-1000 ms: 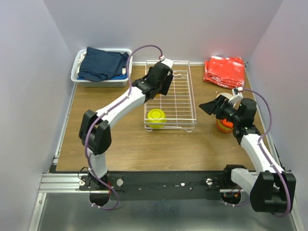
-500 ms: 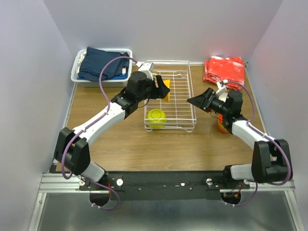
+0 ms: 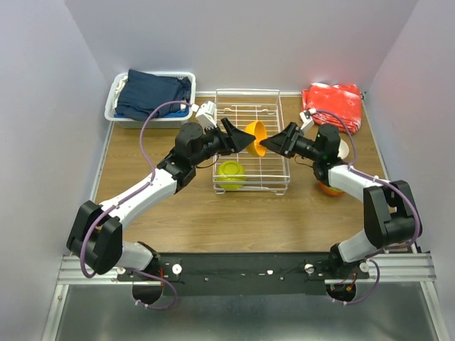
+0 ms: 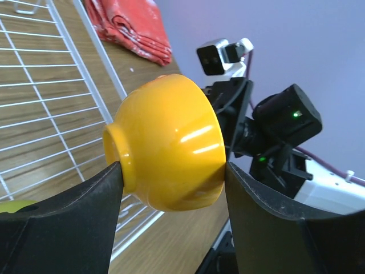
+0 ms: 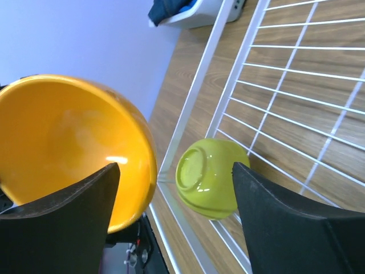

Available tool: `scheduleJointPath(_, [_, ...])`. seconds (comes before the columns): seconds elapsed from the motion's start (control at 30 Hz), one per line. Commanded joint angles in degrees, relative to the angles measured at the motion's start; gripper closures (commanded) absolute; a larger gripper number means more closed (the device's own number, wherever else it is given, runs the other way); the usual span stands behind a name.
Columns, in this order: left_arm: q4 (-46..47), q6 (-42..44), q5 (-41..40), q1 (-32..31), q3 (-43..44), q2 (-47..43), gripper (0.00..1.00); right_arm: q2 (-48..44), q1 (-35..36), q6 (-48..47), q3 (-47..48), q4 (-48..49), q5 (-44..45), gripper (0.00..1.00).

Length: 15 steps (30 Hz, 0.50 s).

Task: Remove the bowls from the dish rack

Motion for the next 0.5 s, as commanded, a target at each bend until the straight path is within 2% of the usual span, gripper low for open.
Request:
scheduleJointPath(0.0, [9.72,-5.61,3.56,0.18,-2.22,-1.82,0.75,1.94,3.14,0.26,3.18,1.78,-1.49,0.18])
scheduleJointPath(0.1, [9.82,-5.70,3.38,0.18,-3.10,-2.34,0.75,1.51,3.76,-0.44,3.27,0.55,-2.20,0.36])
scheduleJointPath(0.13, [9.82,-5.53,3.38,0.18,-3.28,-2.61,0.75,1.07,3.76,-0.88,3.27,-0.41,-1.85,0.50])
scheduleJointPath(0.2, [8.86,-5.00,2.16,0.18,-3.98,-3.13,0.73,-0.86,3.76,-3.50,3.53,-5.14,-0.80,0.65])
scheduleJointPath(0.23, [8.33,-4.39,1.63,0.18,-4.33,-3.57,0.70,-1.82,3.76,-4.74,3.97,-7.08,0.60,0.81])
scheduleJointPath(0.27, [7.80,-3.17,0.93,0.18,-4.94,-3.92,0.65,-3.49,3.68,-5.88,4.24,-10.84,1.31,0.88])
scheduleJointPath(0.3, [6.05,-2.20,-0.64,0.18,-5.21,-4.36,0.51,-4.64,3.68,-8.07,4.50,-12.88,2.10,0.95])
scheduleJointPath(0.37, [4.20,-0.53,-2.50,0.18,-6.00,-6.20,0.38,-6.48,3.76,-10.72,5.82,-20.32,4.91,0.99])
scheduleJointPath(0.4, [1.67,2.00,-4.33,0.18,-6.18,-6.99,0.28,-8.49,3.76,-13.60,6.34,-23.07,6.23,0.99])
scheduleJointPath(0.47, [-1.59,4.48,-7.06,0.18,-6.35,-9.72,0.20,-10.52,3.76,-16.69,8.44,-29.30,11.76,0.99])
